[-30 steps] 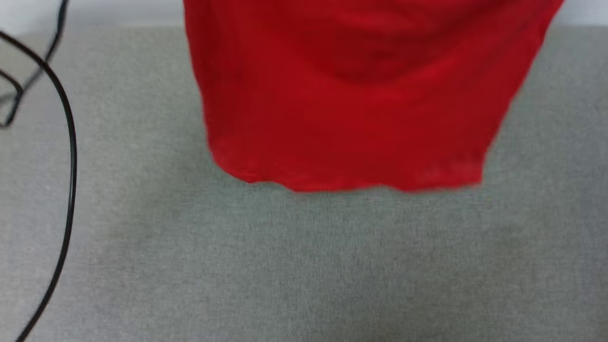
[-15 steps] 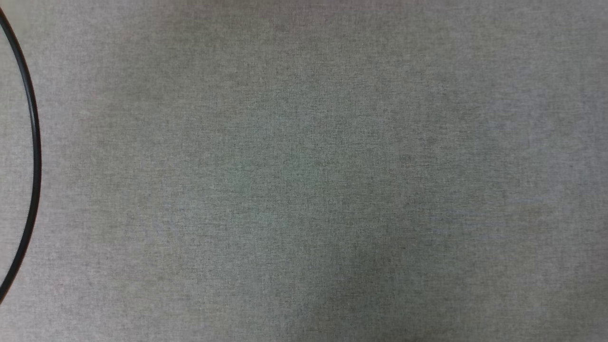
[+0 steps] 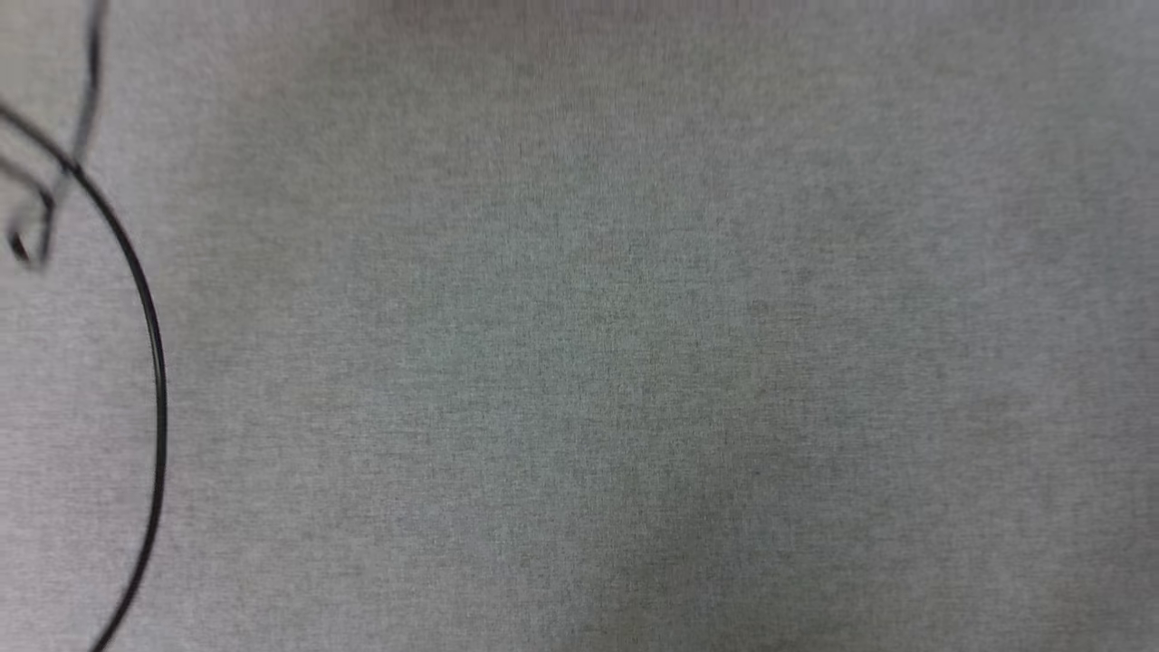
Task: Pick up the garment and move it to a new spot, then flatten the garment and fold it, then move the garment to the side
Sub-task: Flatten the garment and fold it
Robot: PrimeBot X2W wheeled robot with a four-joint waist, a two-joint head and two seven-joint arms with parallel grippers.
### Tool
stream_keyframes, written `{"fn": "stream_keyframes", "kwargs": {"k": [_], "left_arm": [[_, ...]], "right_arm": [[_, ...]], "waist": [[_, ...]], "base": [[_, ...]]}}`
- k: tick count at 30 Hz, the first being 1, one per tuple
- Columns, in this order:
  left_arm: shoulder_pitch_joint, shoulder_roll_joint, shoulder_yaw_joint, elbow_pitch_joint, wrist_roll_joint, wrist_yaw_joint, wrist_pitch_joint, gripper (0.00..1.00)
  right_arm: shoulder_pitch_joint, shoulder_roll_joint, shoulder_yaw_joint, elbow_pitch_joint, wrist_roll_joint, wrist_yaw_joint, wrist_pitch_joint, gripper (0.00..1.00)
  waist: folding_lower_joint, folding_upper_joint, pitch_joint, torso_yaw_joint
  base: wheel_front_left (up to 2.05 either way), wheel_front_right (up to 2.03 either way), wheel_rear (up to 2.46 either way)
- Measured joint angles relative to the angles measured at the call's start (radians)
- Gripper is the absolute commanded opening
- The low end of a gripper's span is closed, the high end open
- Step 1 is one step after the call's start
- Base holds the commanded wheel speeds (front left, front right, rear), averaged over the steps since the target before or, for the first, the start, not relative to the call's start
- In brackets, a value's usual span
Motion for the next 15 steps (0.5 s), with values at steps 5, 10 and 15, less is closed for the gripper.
{"fn": "stream_keyframes", "kwargs": {"k": [5, 10, 15], "left_arm": [[0.228, 0.033, 0.01, -0.074, -0.049, 0.045, -0.054, 0.0], [0.468, 0.045, 0.004, -0.21, -0.099, 0.118, -0.07, 0.0], [0.687, 0.072, 0.006, -0.322, -0.16, 0.184, -0.079, 0.0]], "right_arm": [[0.135, -0.038, 0.053, -0.034, 0.079, 0.0, -0.031, 0.0], [0.319, -0.093, 0.092, -0.105, 0.155, 0.0, -0.057, 0.0], [0.509, -0.145, 0.116, -0.185, 0.198, 0.0, -0.065, 0.0]], "waist": [[-0.0001, 0.0, -0.055, 0.001], [-0.0001, 0.0, -0.123, 0.011], [-0.0002, 0.0, -0.188, 0.026]], "base": [[0.0, 0.0, 0.0], [0.0, 0.0, 0.0], [0.0, 0.0, 0.0]]}}
